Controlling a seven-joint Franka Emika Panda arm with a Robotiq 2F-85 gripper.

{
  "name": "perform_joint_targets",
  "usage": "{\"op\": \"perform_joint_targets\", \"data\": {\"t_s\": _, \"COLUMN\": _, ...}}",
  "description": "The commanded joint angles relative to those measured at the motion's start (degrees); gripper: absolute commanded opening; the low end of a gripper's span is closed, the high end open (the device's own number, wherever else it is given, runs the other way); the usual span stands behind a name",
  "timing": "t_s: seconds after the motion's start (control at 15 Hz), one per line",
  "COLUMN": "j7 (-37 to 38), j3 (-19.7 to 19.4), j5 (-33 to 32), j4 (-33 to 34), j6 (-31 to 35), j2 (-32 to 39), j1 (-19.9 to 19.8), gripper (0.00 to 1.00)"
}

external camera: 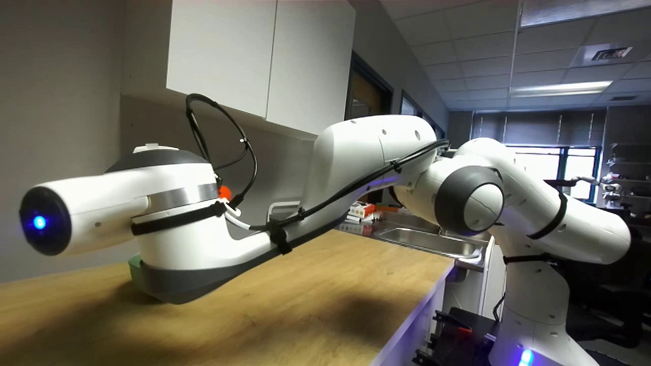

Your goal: Pour the contents in the orange cup into the bowl

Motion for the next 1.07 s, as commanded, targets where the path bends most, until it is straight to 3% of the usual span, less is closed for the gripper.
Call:
{"op": "perform_joint_targets", "data": {"t_s": 0.0, "j7": -0.92, "j3": -1.94, "j5": -2.47, "j4": 3.50, "j6": -1.56, "j2": 2.38, "j1": 0.58, "gripper": 0.01}}
{"op": "perform_joint_targets", "data": {"t_s": 1.0, "j7": -1.68, "j3": -3.84, "j5": -7.74, "j4": 4.30, "j6": -2.91, "j2": 3.87, "j1": 1.16, "gripper": 0.01}}
